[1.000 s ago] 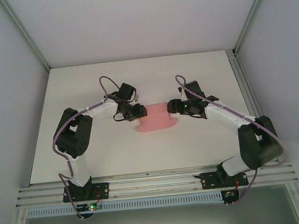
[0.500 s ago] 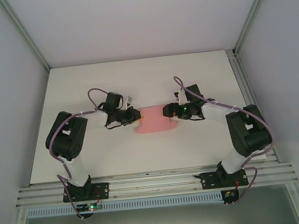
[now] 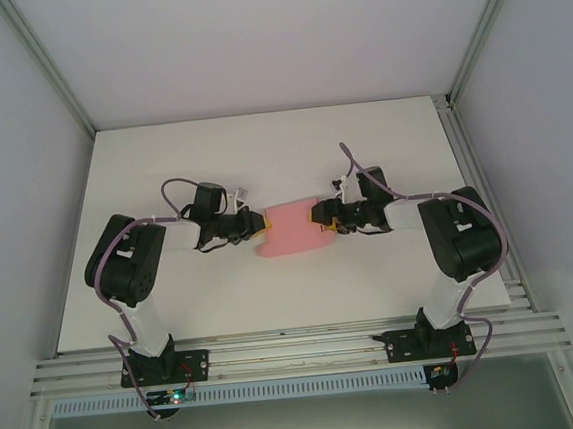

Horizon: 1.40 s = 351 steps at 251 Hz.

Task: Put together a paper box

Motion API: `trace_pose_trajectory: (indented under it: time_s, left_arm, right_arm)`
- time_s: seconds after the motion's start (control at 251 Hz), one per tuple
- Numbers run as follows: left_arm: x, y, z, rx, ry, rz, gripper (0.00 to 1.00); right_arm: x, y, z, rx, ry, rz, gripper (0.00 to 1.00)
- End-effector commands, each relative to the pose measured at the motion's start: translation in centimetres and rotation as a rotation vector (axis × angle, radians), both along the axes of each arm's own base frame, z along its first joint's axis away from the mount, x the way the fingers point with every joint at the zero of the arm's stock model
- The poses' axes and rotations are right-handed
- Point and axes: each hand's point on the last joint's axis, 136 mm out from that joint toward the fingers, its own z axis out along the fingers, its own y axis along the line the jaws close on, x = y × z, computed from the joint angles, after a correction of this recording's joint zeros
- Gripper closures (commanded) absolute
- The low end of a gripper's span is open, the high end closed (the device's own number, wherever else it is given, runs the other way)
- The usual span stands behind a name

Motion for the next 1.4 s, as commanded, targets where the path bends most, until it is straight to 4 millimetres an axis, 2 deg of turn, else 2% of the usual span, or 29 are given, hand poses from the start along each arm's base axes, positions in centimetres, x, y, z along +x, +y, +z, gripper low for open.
trace_pose_trajectory:
  time_s: [0.0,0.056,0.132,0.211,0.311,0.339,0.375,0.439,0.463,0.475,0.487,0.551,0.619,0.71,0.774,0.926,0.978,1.141,1.249,1.281,1.341,1.397]
  left_arm:
    - [-0.3,0.5,-1.0,0.020,0.022,0.014,0.92]
    - [0.0,0.5,-0.7,0.008,0.011,0.022,0.92]
    - [0.4,0.4,-0.1,0.004,-0.012,0.027,0.89]
    - [1.0,0.5,1.0,0.017,-0.062,0.033,0.83]
    - [2.3,1.3,3.5,0.091,-0.177,0.052,0.76]
    - [2.7,1.6,4.5,0.117,-0.225,0.059,0.66]
    - [3.3,2.0,5.9,0.154,-0.306,0.064,0.39]
    - [4.2,2.9,8.6,0.239,-0.451,0.083,0.22]
    - [4.3,3.0,9.6,0.270,-0.517,0.076,0.12]
    - [4.3,3.1,10.1,0.287,-0.549,0.075,0.03]
    - [4.3,3.2,10.6,0.305,-0.583,0.073,0.00]
    - [4.1,3.2,13.1,0.406,-0.767,0.052,0.00]
    - [2.7,1.6,15.1,0.537,-0.999,-0.052,0.00]
    - [-0.1,-2.0,15.8,0.712,-1.268,-0.297,0.00]
    - [-1.4,-3.7,15.6,0.800,-1.369,-0.417,0.00]
    - [-3.6,-5.9,14.3,0.847,-1.444,-0.572,0.00]
    - [-3.8,-6.3,14.1,0.897,-1.447,-0.577,0.00]
    - [-2.5,-6.4,15.3,1.006,-1.613,-0.409,0.00]
    - [-2.0,-6.3,14.3,1.077,-1.605,-0.453,0.02]
    - [-1.8,-6.4,13.8,1.092,-1.602,-0.473,0.05]
    - [-1.3,-6.4,13.2,1.123,-1.584,-0.475,0.18]
    - [-1.1,-6.3,13.1,1.137,-1.563,-0.463,0.23]
  right_arm:
    - [0.4,1.5,3.1,0.174,-0.061,0.040,0.43]
    - [0.5,1.7,3.8,0.209,-0.071,0.040,0.46]
    - [0.6,1.7,4.2,0.215,-0.073,0.034,0.56]
    - [0.6,1.6,4.4,0.194,-0.073,0.026,0.58]
    - [0.5,1.0,4.5,0.128,-0.074,0.002,0.59]
    - [0.5,0.8,4.6,0.111,-0.076,-0.008,0.59]
    - [0.6,0.5,4.8,0.092,-0.074,-0.028,0.60]
    - [0.6,0.2,5.0,0.063,-0.047,-0.056,0.63]
    - [0.6,0.1,5.1,0.053,-0.032,-0.070,0.64]
    - [0.6,0.0,5.1,0.049,-0.027,-0.076,0.64]
    - [0.6,0.0,5.2,0.046,-0.020,-0.080,0.64]
    - [0.6,-0.2,5.4,0.045,0.023,-0.104,0.64]
    - [0.9,-0.2,6.1,0.073,0.074,-0.139,0.64]
    - [1.2,-0.3,6.7,0.112,0.169,-0.171,0.65]
    - [1.4,-0.3,7.2,0.117,0.216,-0.170,0.67]
    - [2.1,-0.7,9.3,0.123,0.258,-0.199,0.68]
    - [2.5,-1.2,9.9,0.141,0.283,-0.242,0.68]
    - [2.1,-0.8,10.9,0.220,0.373,-0.263,0.67]
    - [1.4,-0.7,11.3,0.247,0.422,-0.267,0.67]
    - [1.3,-0.5,11.6,0.257,0.420,-0.260,0.67]
    - [1.1,-0.5,12.0,0.264,0.414,-0.254,0.67]
    - [0.9,-0.6,12.0,0.263,0.416,-0.260,0.67]
